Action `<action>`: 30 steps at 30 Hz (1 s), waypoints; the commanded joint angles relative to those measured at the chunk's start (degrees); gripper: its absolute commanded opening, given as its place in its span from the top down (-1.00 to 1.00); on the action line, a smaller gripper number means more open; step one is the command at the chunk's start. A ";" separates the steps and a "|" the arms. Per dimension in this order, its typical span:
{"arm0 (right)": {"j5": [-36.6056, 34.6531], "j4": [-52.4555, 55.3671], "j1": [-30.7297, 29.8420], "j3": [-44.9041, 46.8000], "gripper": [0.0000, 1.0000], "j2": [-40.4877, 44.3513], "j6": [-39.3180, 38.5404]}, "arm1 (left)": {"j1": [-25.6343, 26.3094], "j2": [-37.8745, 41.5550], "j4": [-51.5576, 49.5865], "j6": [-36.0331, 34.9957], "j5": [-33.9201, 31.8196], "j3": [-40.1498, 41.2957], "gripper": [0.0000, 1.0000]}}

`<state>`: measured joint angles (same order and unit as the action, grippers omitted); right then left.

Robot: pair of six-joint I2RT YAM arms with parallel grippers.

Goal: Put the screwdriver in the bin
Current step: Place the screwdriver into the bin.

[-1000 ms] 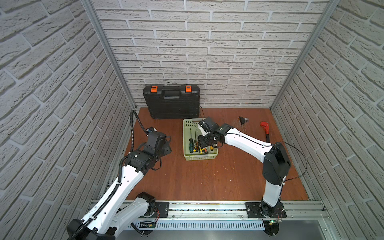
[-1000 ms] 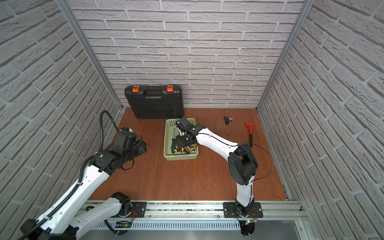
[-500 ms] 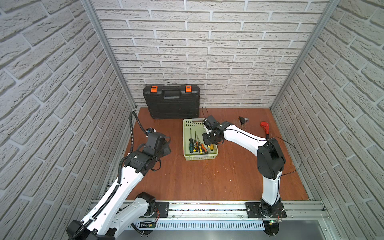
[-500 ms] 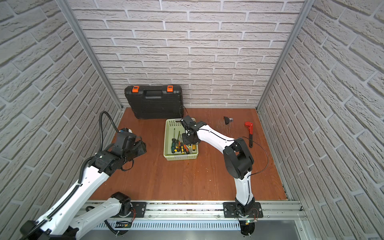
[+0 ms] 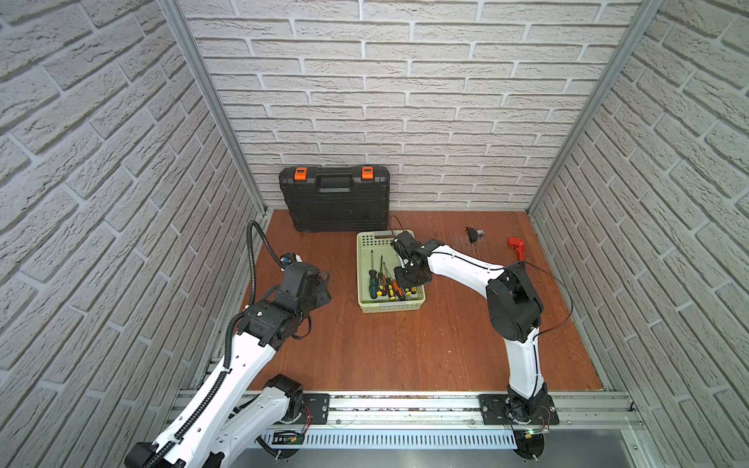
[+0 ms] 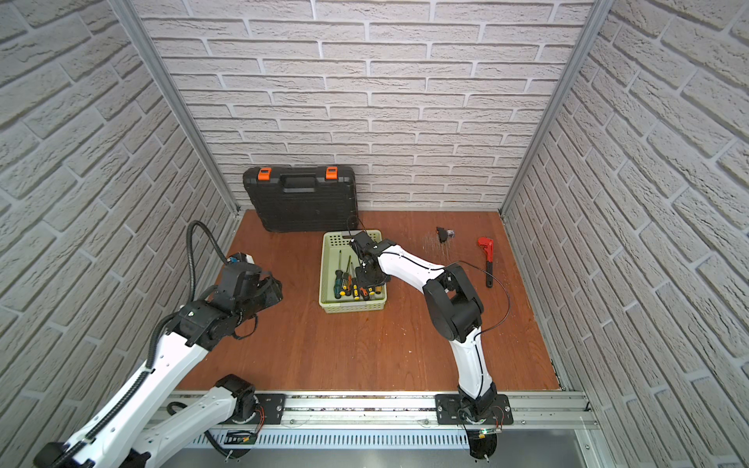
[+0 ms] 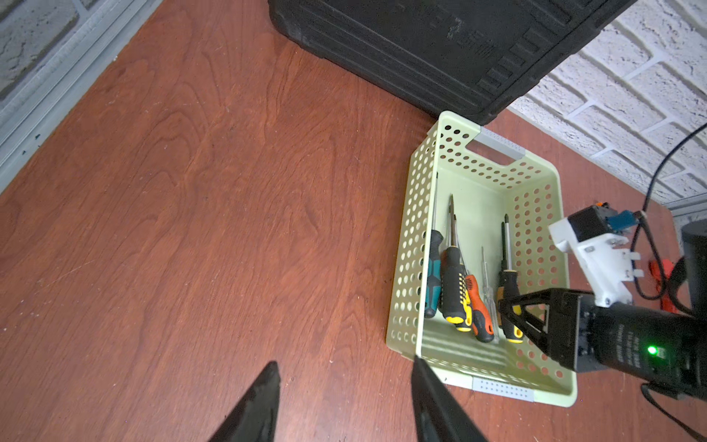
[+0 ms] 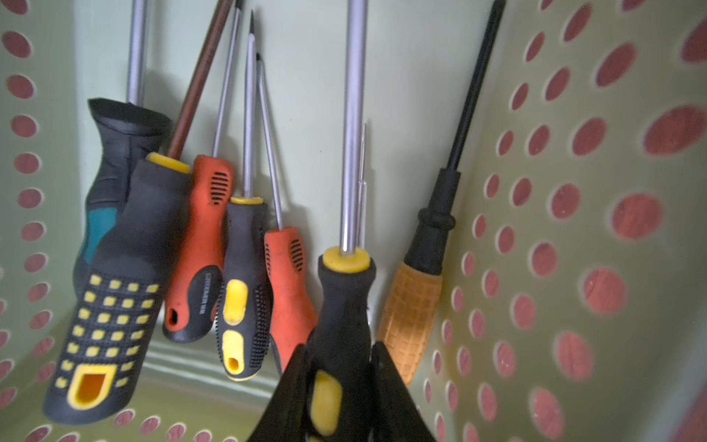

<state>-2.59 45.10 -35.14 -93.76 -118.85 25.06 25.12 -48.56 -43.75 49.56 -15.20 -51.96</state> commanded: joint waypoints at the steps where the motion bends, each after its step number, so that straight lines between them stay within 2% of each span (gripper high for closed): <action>1: 0.38 0.78 -0.28 -1.44 0.70 -1.25 0.84 | -0.52 0.61 1.07 -0.55 -1.57 0.67 -0.13; 9: 0.57 0.30 -0.30 -1.60 0.58 -1.66 0.78 | -0.68 -0.18 1.45 -1.01 -1.68 -0.21 -0.15; 14: 0.91 0.12 -0.46 -1.60 0.37 -1.02 0.96 | -0.78 -1.36 1.24 -1.75 -1.45 -1.60 -0.18; 17: 1.82 0.76 -0.46 -2.74 0.33 -0.25 0.22 | -0.78 -1.75 1.12 -2.23 -1.23 -2.34 -0.24; 22: 1.21 4.91 -0.55 -6.84 0.30 1.39 -1.92 | -0.87 -3.39 0.22 -3.69 -0.15 -5.02 -0.46; 23: 0.95 4.91 -0.55 -6.90 0.29 2.61 -2.02 | -0.86 -4.05 0.07 -4.26 0.19 -5.68 -0.66; 24: 0.84 4.98 -0.55 -7.00 0.28 3.70 -2.06 | -0.92 -4.69 0.07 -4.82 0.66 -6.35 -0.95; 28: 0.89 3.81 -0.55 -7.15 0.27 10.67 -3.52 | -1.05 -8.61 0.38 -8.57 2.03 -10.50 -0.96; 30: -0.11 2.45 -0.55 -6.46 0.20 14.66 -4.76 | -1.26 -10.58 1.01 -10.82 1.54 -12.54 -0.96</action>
<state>-1.48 49.21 -35.42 -99.44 -112.09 22.39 24.56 -57.60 -44.14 43.11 -13.80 -61.76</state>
